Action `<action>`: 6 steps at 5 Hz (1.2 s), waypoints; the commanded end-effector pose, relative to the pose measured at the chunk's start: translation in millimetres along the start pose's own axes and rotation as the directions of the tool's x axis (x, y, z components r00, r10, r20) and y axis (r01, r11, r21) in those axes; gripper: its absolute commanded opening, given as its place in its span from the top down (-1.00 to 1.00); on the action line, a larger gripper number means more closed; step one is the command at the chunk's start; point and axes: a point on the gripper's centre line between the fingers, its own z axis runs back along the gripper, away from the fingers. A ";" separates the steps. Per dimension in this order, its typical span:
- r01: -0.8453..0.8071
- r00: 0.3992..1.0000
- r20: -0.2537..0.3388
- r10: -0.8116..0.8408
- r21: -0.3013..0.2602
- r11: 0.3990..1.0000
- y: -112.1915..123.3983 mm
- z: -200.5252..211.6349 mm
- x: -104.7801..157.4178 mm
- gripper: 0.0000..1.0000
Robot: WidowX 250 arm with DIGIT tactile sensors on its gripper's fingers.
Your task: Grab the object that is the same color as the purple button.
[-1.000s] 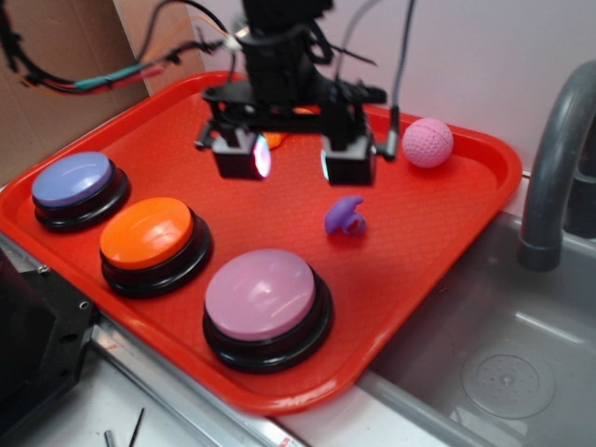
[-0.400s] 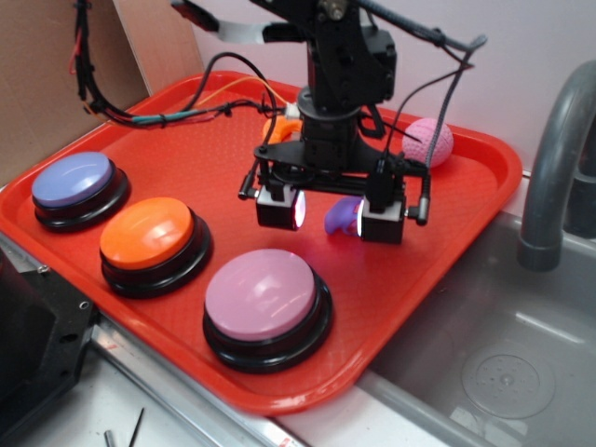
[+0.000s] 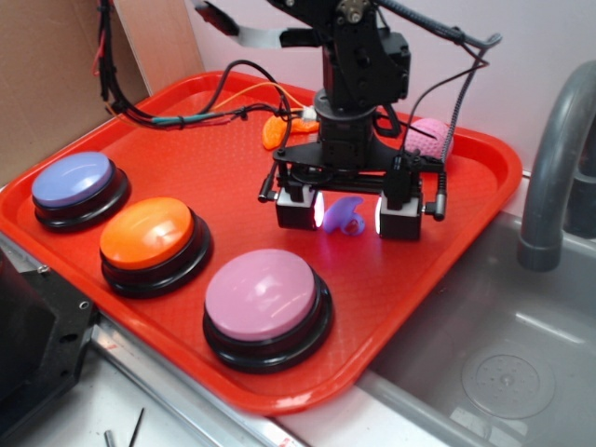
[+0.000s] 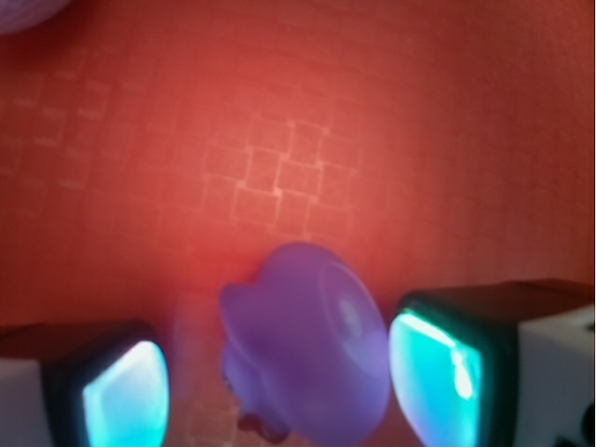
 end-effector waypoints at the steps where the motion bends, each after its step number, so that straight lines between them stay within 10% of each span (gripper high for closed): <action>1: -0.013 1.000 -0.006 0.012 -0.040 0.999 4.6 0.4 12.3 1.00; 5: 0.247 0.968 -0.031 -0.249 -0.049 0.968 73.0 114.6 26.5 1.00; 6: 0.252 0.964 -0.047 -0.261 -0.140 0.957 96.5 139.7 35.6 1.00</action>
